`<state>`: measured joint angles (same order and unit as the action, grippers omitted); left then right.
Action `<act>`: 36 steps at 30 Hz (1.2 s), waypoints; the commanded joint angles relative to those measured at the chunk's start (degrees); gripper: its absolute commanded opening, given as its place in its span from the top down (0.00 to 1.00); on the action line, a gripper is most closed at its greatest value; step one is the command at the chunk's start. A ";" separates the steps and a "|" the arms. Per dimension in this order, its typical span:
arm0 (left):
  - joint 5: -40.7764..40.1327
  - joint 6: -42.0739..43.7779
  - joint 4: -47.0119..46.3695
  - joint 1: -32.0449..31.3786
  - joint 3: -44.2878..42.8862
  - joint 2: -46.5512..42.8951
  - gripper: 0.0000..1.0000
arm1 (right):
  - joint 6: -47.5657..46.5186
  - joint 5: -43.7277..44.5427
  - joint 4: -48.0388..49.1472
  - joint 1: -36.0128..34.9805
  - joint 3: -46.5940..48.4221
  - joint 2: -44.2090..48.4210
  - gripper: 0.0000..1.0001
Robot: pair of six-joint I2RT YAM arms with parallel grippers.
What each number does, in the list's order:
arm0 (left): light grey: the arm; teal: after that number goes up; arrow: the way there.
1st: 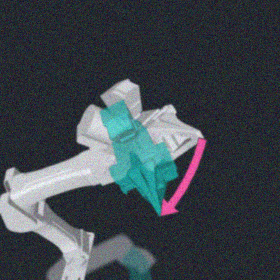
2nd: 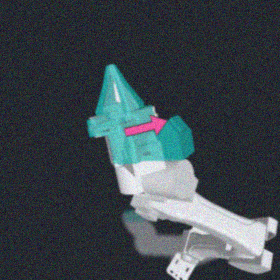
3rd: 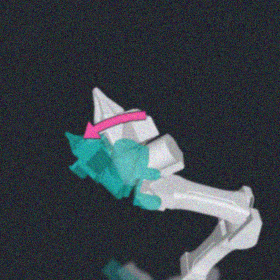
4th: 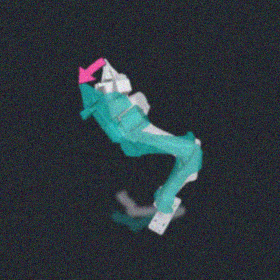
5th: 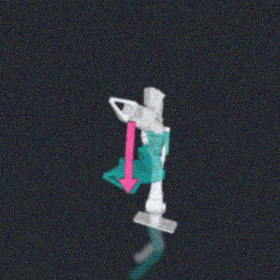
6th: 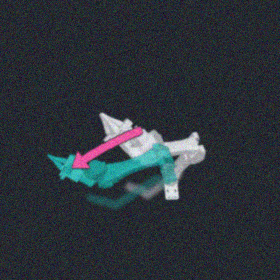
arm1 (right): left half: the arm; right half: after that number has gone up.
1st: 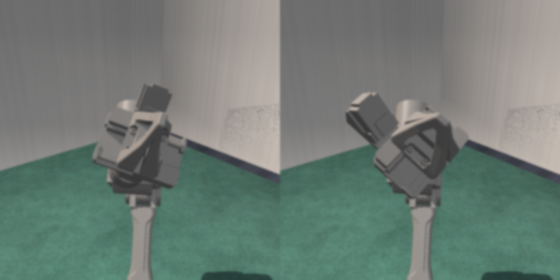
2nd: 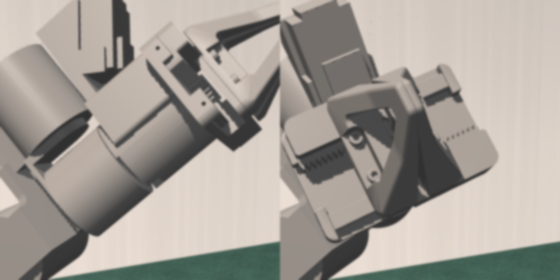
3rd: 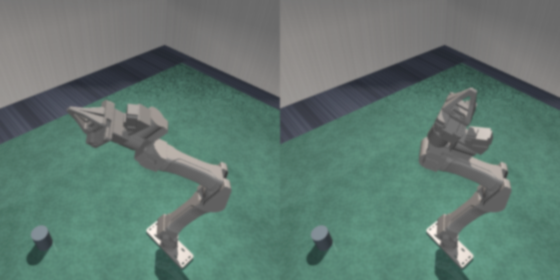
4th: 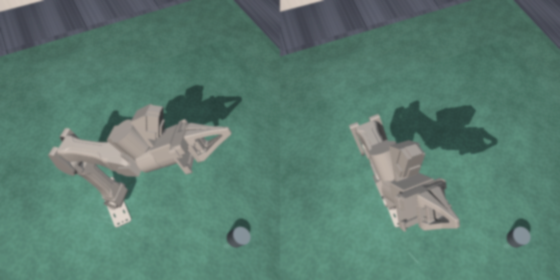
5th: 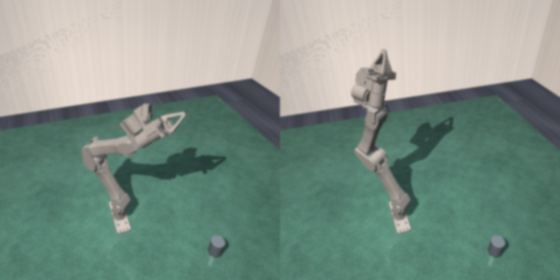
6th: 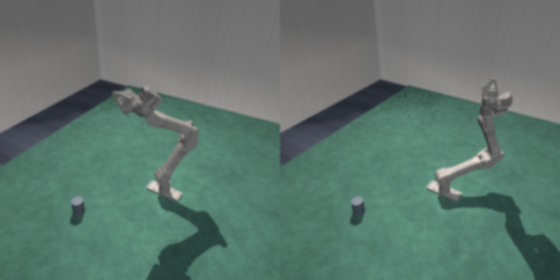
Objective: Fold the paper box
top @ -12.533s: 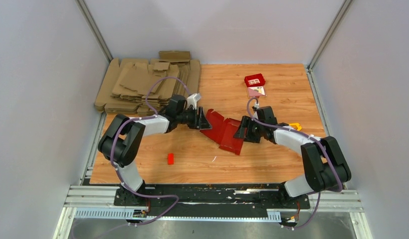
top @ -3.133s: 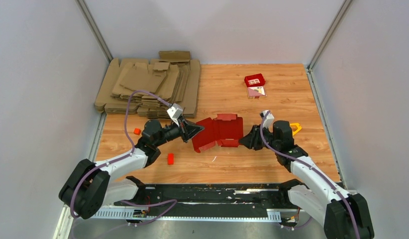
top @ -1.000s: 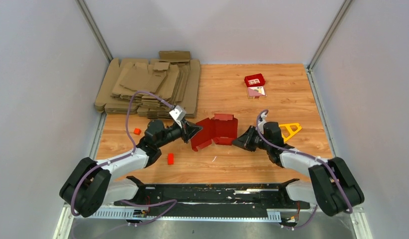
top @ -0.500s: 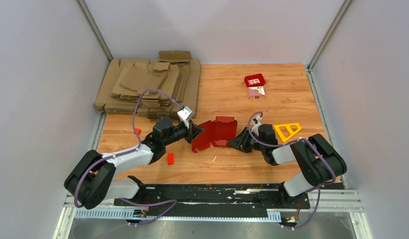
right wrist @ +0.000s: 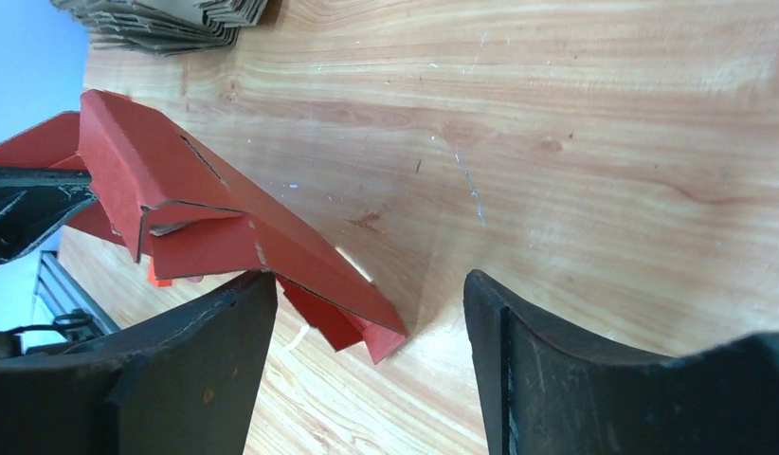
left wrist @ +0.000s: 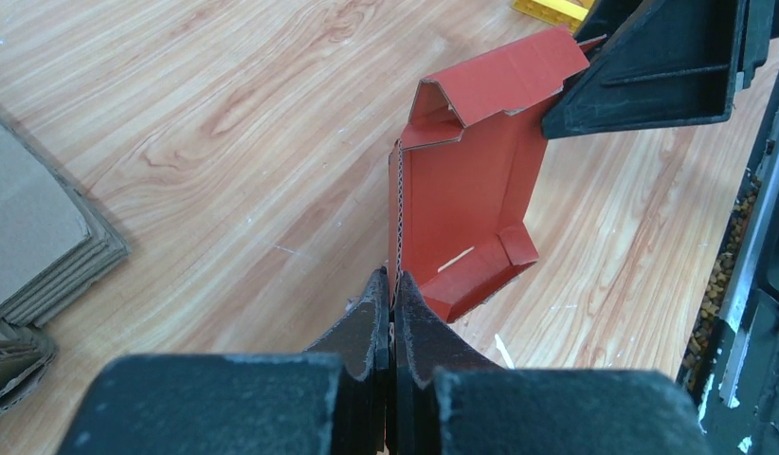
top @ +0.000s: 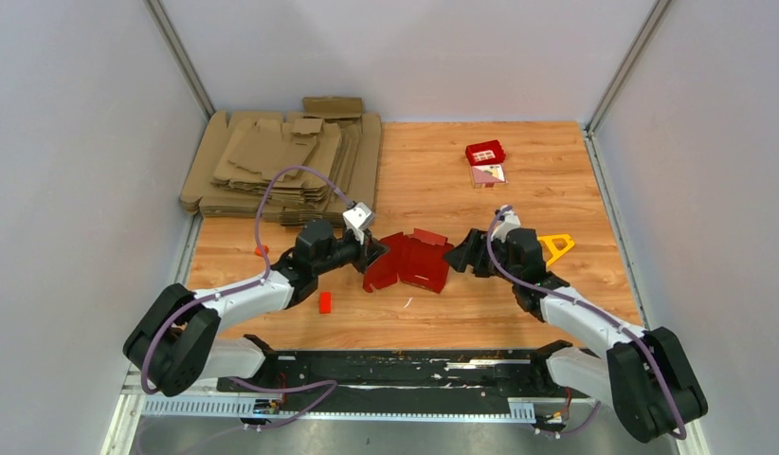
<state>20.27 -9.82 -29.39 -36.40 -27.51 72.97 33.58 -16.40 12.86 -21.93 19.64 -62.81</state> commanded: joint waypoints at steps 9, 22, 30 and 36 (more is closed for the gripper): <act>0.59 -0.81 -0.71 -0.44 0.10 -0.18 1.00 | -5.27 -5.04 2.70 -1.92 1.65 -5.01 0.36; 1.51 -2.39 -2.34 -0.47 0.46 0.71 1.00 | -10.01 12.30 0.09 -16.74 4.54 -10.88 0.28; 1.35 -2.26 -1.60 -0.44 0.27 0.50 1.00 | -14.48 30.53 -11.05 -27.71 11.98 -14.51 0.24; 1.31 -2.13 -1.38 -0.43 0.26 0.36 1.00 | -14.69 34.79 -15.15 -30.62 15.29 -17.60 0.22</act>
<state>20.58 -11.62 -30.68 -36.45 -26.89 73.17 20.10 12.49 1.15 -51.55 32.38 -79.59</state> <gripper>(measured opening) 0.017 0.766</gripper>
